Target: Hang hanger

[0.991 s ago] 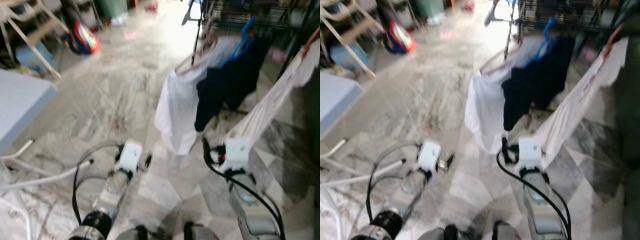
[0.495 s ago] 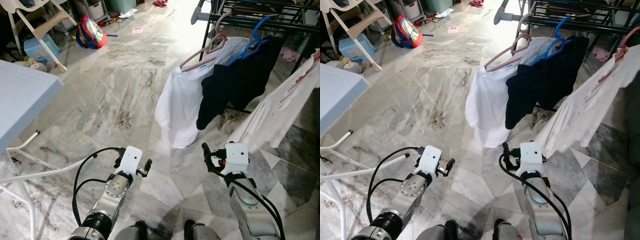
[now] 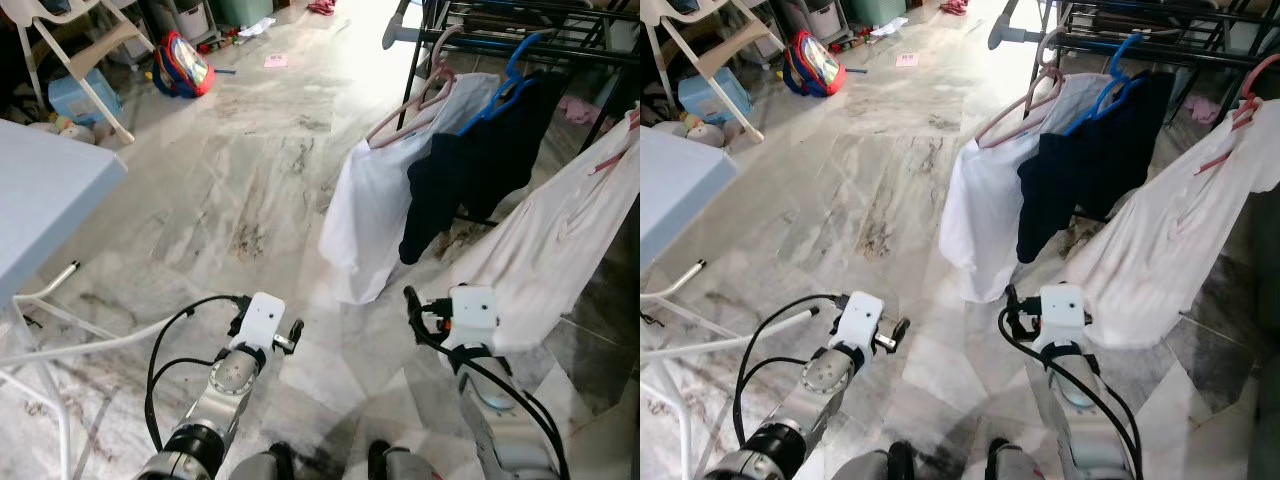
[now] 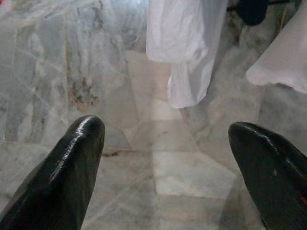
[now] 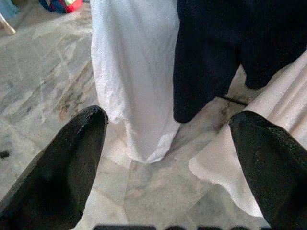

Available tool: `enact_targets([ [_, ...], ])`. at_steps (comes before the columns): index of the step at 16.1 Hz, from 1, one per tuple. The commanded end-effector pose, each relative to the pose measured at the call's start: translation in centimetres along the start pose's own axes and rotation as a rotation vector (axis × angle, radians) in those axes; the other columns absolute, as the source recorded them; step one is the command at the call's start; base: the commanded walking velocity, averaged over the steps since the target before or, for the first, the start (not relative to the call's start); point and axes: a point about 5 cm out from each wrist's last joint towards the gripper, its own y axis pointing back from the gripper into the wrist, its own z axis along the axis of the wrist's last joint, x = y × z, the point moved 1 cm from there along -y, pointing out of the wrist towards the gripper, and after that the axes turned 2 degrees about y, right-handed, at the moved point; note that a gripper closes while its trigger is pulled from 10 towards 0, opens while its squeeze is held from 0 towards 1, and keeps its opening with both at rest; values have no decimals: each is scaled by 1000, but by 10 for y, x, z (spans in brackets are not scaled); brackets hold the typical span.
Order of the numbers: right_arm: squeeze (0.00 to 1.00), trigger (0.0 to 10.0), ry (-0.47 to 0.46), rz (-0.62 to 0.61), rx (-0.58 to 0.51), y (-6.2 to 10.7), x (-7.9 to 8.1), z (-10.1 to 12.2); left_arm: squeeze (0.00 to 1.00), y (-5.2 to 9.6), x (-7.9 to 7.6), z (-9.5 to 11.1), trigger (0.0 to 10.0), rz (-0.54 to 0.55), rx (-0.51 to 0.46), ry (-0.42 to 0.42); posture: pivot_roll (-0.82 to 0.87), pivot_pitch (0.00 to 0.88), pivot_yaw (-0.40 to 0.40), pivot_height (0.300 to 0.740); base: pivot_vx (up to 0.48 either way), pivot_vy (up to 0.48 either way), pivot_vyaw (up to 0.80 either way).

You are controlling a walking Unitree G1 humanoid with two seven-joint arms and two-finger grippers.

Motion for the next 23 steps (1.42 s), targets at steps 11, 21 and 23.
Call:
enact_targets([
  [11, 0, 10000, -212, -110, 465, 29, -12, -109, 0, 31, 25, -80, 10000, 90, 401, 49, 2, 98, 60, 740, 0, 0, 0],
  [21, 0, 10000, -167, -24, 522, 41, 4, -124, 0, 49, 26, -107, 10000, 113, 480, 60, 15, 121, 47, 740, 0, 0, 355],
  [23, 0, 10000, -166, -25, 541, 46, 4, -128, 0, 51, 27, -109, 10000, 110, 490, 52, 13, 125, 53, 740, 0, 0, 0],
])
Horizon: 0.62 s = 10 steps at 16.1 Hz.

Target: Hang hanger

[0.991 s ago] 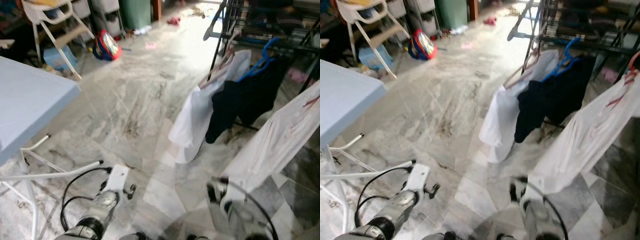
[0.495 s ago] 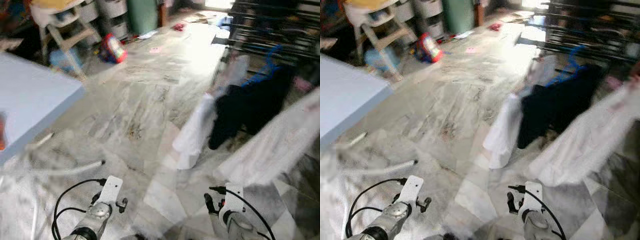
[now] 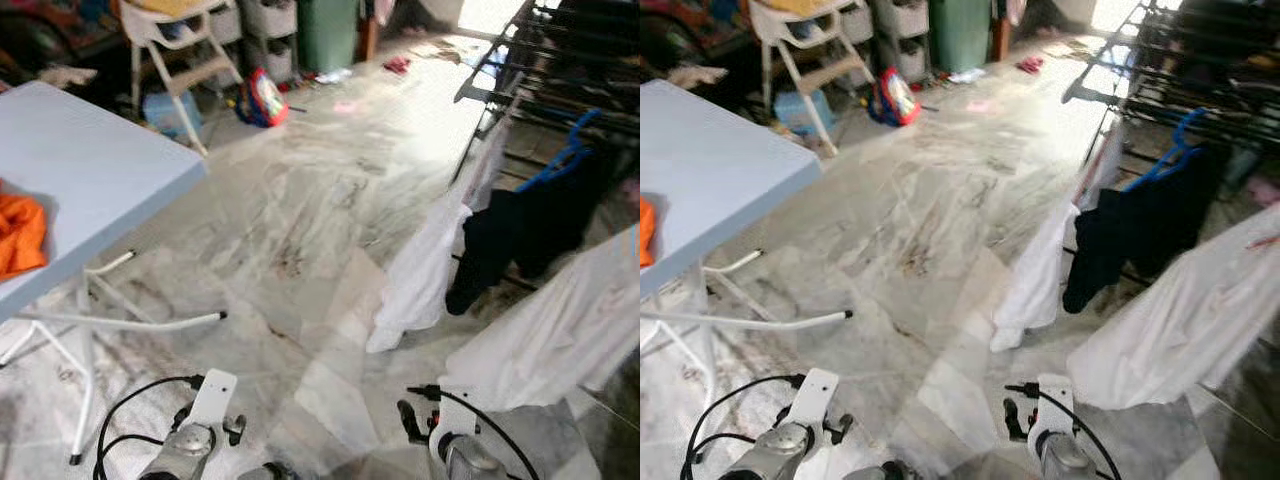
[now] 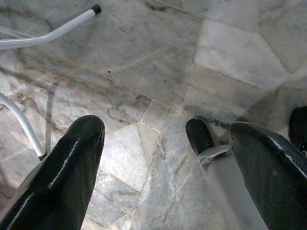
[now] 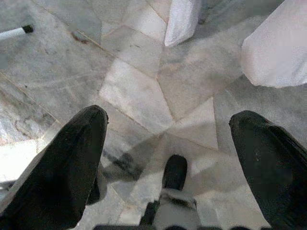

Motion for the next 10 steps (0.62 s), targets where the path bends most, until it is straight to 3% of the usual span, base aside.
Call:
enact_targets([
  [1, 0, 10000, 3, -5, 30, 2, -1, -9, 0, 2, 5, -9, 10000, 6, 31, -12, 9, 127, 57, 740, 0, 244, 0],
  [10, 0, 10000, 0, -15, 45, 4, -3, -16, 0, 1, 9, -5, 10000, 5, 28, -53, -3, 131, 71, 740, 0, 382, 0],
])
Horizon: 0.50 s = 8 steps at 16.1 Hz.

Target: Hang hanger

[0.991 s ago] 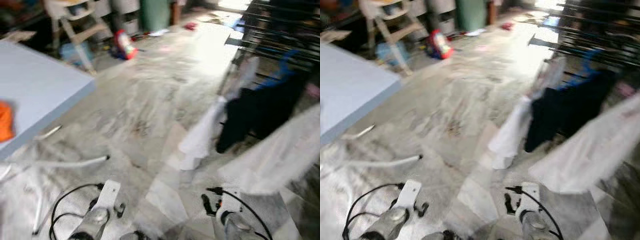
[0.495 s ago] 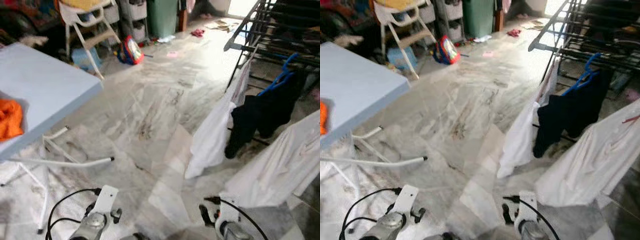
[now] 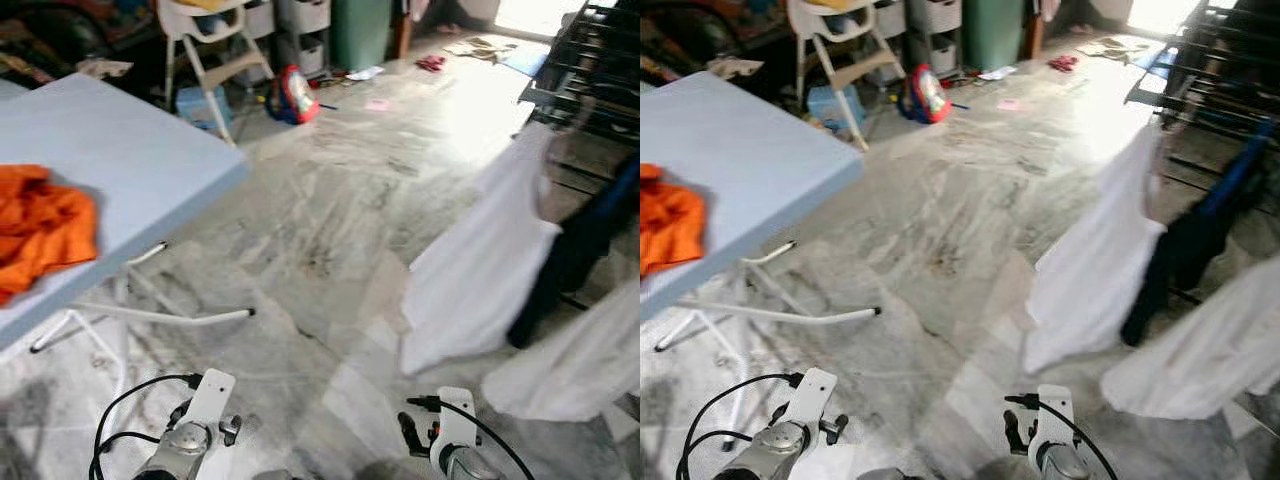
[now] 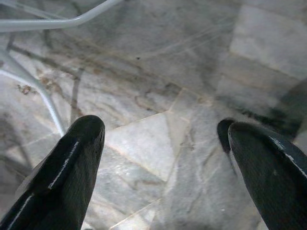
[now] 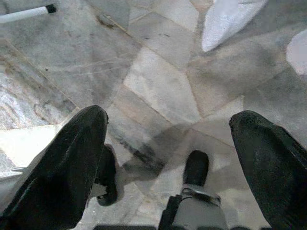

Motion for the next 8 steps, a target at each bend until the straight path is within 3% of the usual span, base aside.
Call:
enact_targets([
  [1, 0, 10000, -2, -9, 14, 1, -1, -5, 0, 1, 3, -3, 10000, -3, 15, -13, -3, 131, 71, 740, 0, 405, 0],
  [2, 0, 10000, -2, -10, 15, 1, 0, -5, 0, 0, 3, -3, 10000, -4, 13, -19, -3, 133, 73, 740, 0, 300, 0],
  [8, 0, 10000, -8, -17, 15, 1, 0, -6, 0, 0, 3, 0, 10000, -6, -6, -47, -6, 136, 76, 740, 0, 0, 0],
])
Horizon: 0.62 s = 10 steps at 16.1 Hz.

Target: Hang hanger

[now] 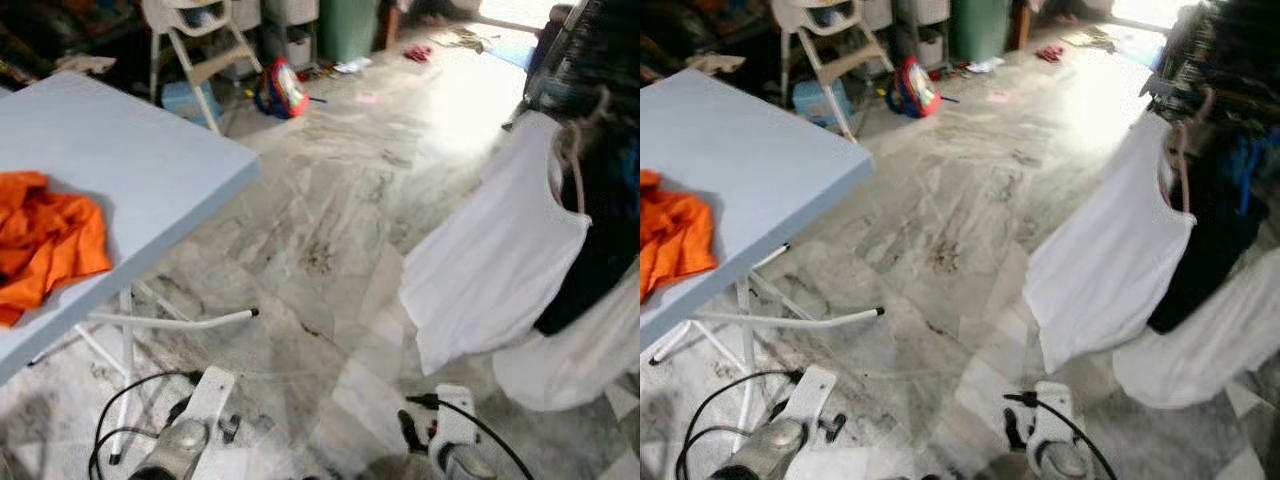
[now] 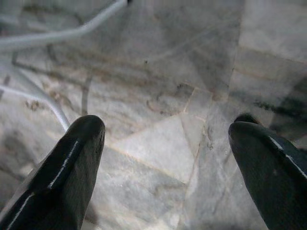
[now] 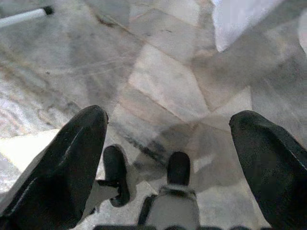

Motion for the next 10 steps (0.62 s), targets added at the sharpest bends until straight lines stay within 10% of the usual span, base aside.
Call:
enact_targets([
  [1, 0, 10000, -13, 2, 12, 1, 2, -4, 0, 2, 2, -9, 10000, 0, 22, 3, -5, 137, 77, 740, 0, 0, 0],
  [10, 0, 10000, -7, 2, -2, 0, 2, -1, 0, 1, -4, -6, 10000, -39, 6, 11, -16, 134, 82, 740, 140, 0, 0],
])
